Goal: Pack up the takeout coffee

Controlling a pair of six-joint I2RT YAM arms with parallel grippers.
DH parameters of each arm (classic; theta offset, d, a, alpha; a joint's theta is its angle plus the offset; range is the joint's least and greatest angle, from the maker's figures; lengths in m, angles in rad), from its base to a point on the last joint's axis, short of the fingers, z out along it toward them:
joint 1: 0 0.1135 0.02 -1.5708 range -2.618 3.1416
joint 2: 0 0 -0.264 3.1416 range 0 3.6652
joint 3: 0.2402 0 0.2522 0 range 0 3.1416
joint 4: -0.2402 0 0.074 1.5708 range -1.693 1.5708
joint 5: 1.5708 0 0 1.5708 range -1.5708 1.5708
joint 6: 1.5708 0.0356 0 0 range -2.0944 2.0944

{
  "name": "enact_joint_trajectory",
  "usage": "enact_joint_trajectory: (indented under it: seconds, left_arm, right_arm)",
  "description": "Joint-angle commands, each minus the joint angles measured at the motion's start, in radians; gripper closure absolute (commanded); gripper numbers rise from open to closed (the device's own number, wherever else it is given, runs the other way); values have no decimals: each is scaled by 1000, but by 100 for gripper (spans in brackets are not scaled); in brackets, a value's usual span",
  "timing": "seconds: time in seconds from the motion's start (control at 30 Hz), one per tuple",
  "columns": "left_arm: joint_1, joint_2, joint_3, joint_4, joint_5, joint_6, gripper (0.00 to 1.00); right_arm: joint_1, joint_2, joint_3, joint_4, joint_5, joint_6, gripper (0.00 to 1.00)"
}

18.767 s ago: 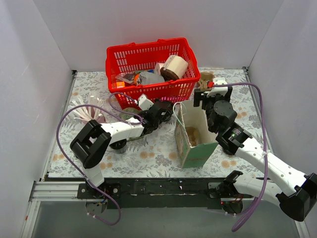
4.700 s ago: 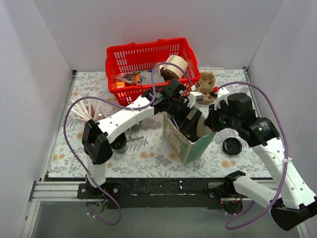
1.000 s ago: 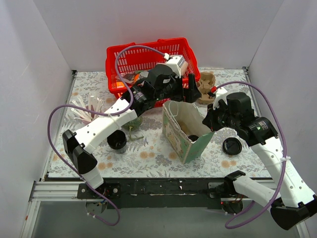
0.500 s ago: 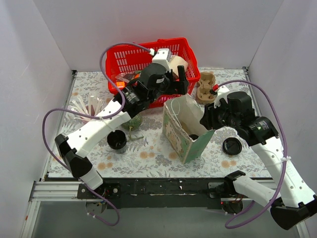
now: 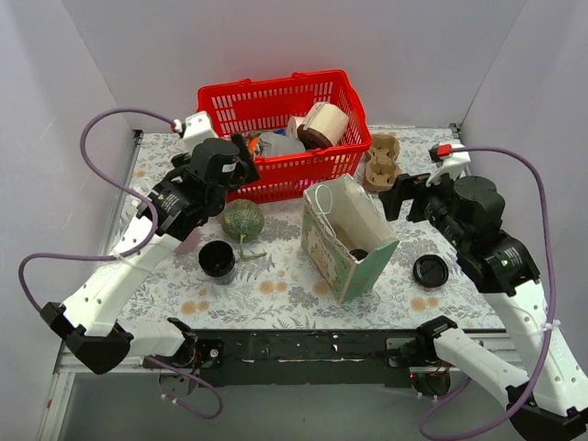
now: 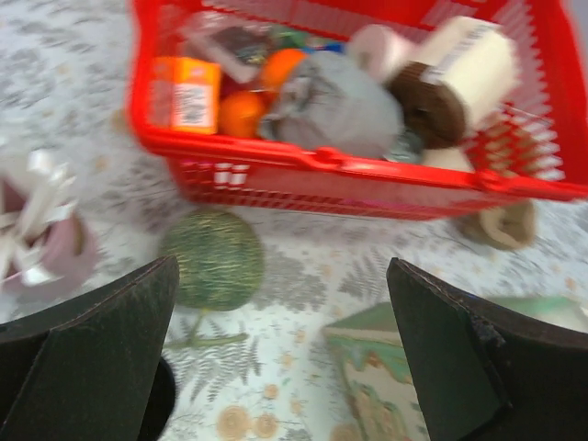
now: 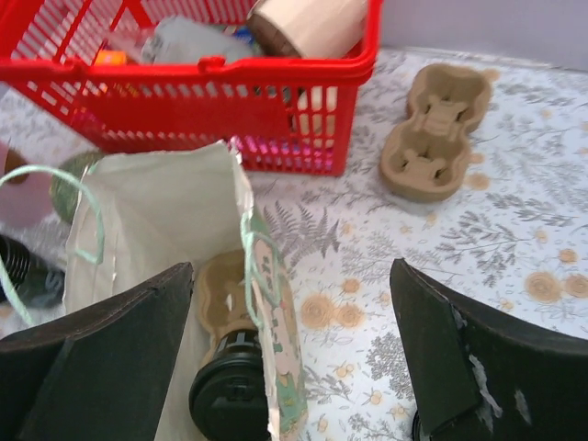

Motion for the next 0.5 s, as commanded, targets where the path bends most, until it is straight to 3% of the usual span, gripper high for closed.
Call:
enact_joint_trajectory:
  seconds: [0.0, 0.13, 0.23, 0.47]
  left_arm:
    - [95, -81, -113, -136, -77, -122, 2]
    - [177, -174, -224, -165, -112, -211, 2]
    - [272, -247, -311, -153, -62, -245, 3]
    - [352, -333, -402, -156, 6, -274, 24]
  right_arm:
    - [-5, -79, -50, 156, 213, 34, 4]
    - [-5, -133, -96, 203, 255, -5, 4]
    - [-5, -130, -108, 207, 245, -34, 4]
    - [-2, -102, -130, 200, 268, -38, 4]
